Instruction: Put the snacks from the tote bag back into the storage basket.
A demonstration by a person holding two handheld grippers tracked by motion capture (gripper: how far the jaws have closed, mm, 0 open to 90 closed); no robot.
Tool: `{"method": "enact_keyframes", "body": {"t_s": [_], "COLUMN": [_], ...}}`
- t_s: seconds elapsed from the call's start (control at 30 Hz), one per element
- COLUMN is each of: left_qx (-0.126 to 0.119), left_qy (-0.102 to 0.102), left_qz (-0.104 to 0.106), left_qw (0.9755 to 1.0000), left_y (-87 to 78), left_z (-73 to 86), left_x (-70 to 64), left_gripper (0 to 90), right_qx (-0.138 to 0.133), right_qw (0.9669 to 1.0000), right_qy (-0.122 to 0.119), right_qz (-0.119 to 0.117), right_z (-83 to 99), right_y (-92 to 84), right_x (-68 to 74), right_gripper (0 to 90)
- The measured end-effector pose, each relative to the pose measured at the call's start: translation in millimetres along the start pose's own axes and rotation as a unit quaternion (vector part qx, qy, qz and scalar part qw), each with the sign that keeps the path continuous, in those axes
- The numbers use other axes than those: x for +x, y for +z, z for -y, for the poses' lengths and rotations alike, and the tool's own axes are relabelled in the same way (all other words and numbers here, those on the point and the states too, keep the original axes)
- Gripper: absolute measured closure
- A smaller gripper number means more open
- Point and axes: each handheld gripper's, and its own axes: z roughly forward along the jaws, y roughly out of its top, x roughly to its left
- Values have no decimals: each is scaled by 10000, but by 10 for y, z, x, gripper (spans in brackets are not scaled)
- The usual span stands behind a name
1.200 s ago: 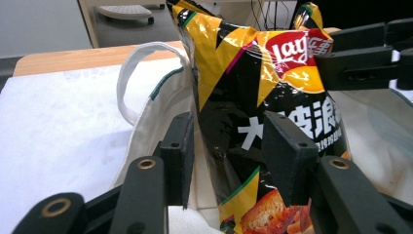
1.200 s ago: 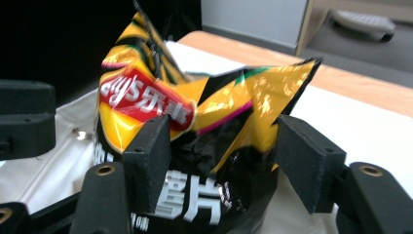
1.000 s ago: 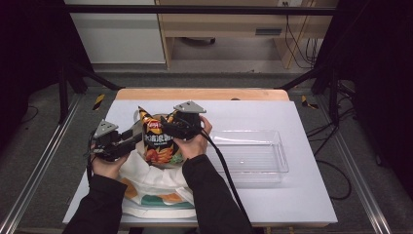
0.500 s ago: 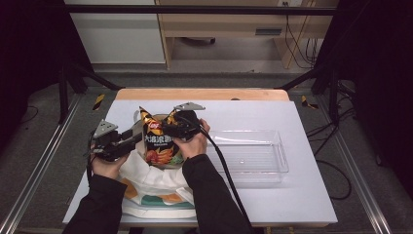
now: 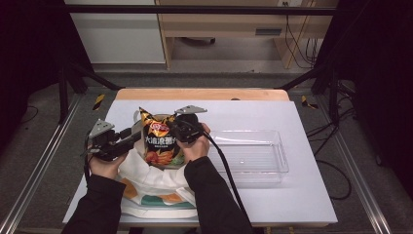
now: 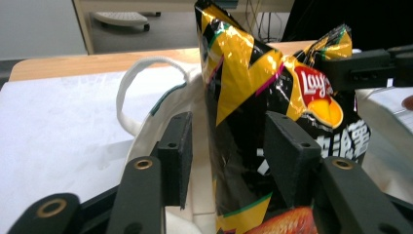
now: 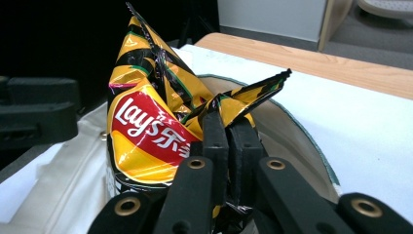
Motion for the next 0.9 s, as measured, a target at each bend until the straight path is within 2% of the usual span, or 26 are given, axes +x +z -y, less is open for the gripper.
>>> {"method": "enact_keyframes", "body": {"t_s": [0.13,0.2,0.37,0.57,0.6,0.7,0.8,0.9], "left_qx": [-125,-200,-315,-238,-205,-139,-17,71], "left_qy": [15,74,210,300,276,205,211,211], "left_qz": [158,212,451,595,665,741,656,631], "left_qw": [9998,9995,9983,9975,9972,9969,9976,9978], "left_y": [-40,-61,-103,-86,-82,-87,-81,-63], "left_z": [-40,-59,-108,-122,-117,-110,-101,-80], "left_x": [-39,-75,-152,-224,-222,-221,-231,-235], "left_gripper": [478,452,375,353,370,499,641,775], "right_qx": [-101,-184,-337,-441,-440,-474,-528,-565], "right_qw": [9997,9991,9971,9942,9940,9946,9948,9946], "right_qy": [-173,-356,-621,-860,-894,-815,-719,-731], "right_qz": [-111,-164,-294,-480,-452,-432,-492,-472], "right_z": [16,50,152,255,264,294,306,300], "right_y": [-112,-169,-313,-429,-436,-454,-466,-481], "right_x": [71,121,185,229,229,205,177,189], "right_gripper": [881,881,880,881,880,858,792,717]}}
